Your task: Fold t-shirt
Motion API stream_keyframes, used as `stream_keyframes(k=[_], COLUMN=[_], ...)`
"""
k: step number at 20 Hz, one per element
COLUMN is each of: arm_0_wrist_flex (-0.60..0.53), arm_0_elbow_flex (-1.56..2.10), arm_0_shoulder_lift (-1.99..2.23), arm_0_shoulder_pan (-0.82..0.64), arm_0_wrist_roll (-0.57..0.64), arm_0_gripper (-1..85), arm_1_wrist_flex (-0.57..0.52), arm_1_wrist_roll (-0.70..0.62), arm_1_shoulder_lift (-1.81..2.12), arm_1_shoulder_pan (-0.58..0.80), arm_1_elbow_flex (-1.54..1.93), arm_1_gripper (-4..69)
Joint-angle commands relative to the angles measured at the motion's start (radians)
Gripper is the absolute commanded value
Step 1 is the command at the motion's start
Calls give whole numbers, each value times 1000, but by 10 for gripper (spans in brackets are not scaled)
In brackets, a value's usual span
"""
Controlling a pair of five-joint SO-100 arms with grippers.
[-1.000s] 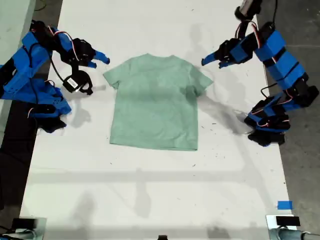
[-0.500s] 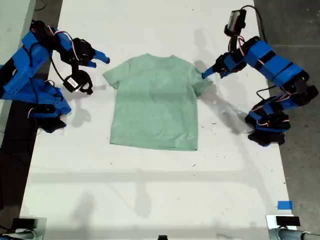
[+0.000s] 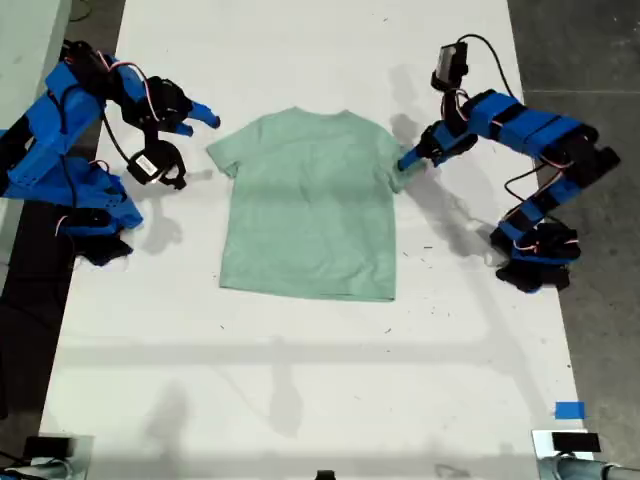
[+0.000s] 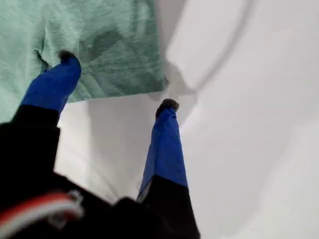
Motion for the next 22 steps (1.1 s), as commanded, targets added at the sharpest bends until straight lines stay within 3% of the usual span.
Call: stream_keyframes(k=[1, 2, 4, 5, 10, 14, 18, 22], arm_0_wrist_flex=[-9, -8, -5, -5, -5, -2, 0, -3], arm_0_elbow_flex=[-23, -23, -23, -21, -20, -20, -11, -8], arm_0_shoulder_lift=[2, 2, 2, 2, 2, 2, 2, 2], arm_0_shoulder_pan=[-15, -17, -20, -20, -20, -20, -20, -20], arm_0_wrist_roll=[8, 9, 12, 12, 12, 12, 12, 12], arm_0_gripper=[242, 242, 240, 240, 237, 236, 236, 237], arm_1_wrist_flex=[-75, -89, -89, -80, -6, 137, 360, 469], arm_1_wrist_roll=[-40, -54, -51, -46, -57, -34, 52, 163], arm_1_shoulder_lift=[-55, -84, -110, -112, -106, -32, 12, -152], arm_1_shoulder_pan=[28, 35, 46, 52, 43, 14, -117, -284], arm_1_elbow_flex=[-57, -66, -95, -107, -163, -255, -509, -847], arm_1_gripper=[345, 276, 29, -8, -8, -8, -8, -8])
